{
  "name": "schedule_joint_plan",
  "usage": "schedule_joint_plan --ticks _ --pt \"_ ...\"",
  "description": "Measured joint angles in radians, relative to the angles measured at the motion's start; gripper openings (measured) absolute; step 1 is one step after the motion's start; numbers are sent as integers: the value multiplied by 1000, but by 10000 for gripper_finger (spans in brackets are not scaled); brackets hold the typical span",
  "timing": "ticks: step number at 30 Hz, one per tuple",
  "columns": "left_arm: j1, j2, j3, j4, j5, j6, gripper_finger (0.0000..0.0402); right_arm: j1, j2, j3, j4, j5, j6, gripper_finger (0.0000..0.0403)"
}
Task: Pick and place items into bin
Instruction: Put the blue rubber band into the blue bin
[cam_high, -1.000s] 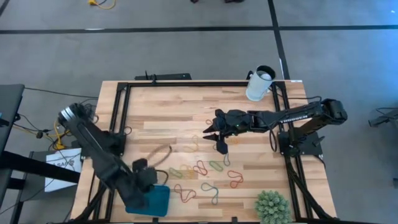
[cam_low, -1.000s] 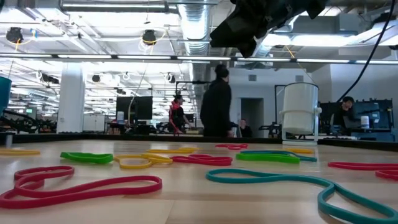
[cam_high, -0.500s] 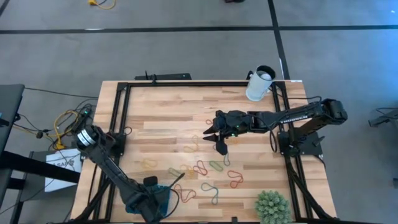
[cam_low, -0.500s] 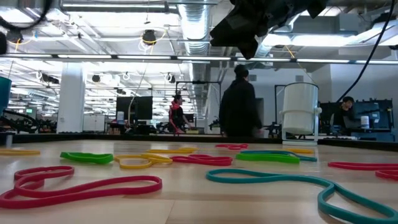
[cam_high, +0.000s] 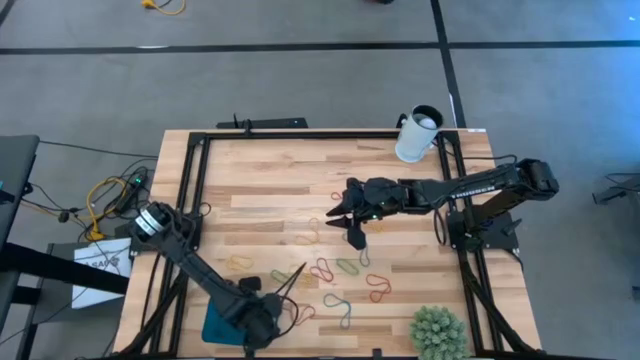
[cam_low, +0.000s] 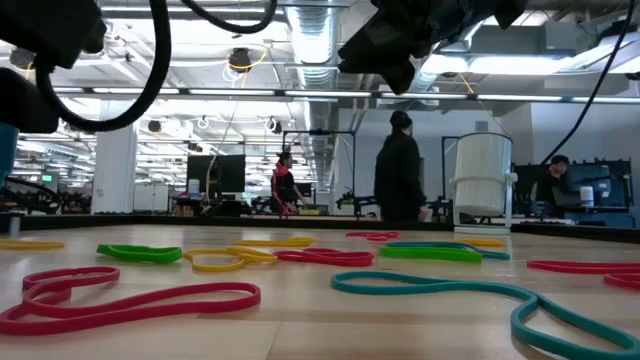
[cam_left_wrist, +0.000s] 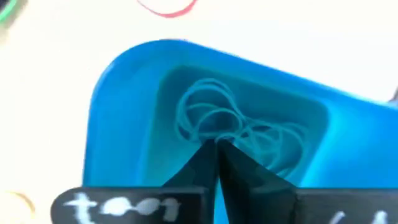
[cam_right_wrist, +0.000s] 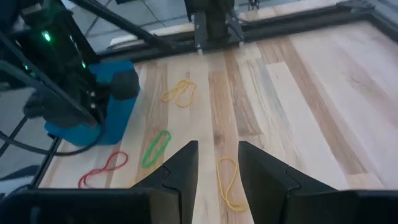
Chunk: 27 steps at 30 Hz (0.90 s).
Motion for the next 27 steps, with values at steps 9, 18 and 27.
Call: schedule_joint_plan --ticks 9,18,27 --pt "28 0 46 -1 69 2 42 0 0 0 -56 6 0 108" --pt "51 0 86 -49 82 82 90 -27 0 0 -28 7 -25 107" --pt "44 -84 291 -527 -144 76 91 22 0 0 -195 0 -48 107"
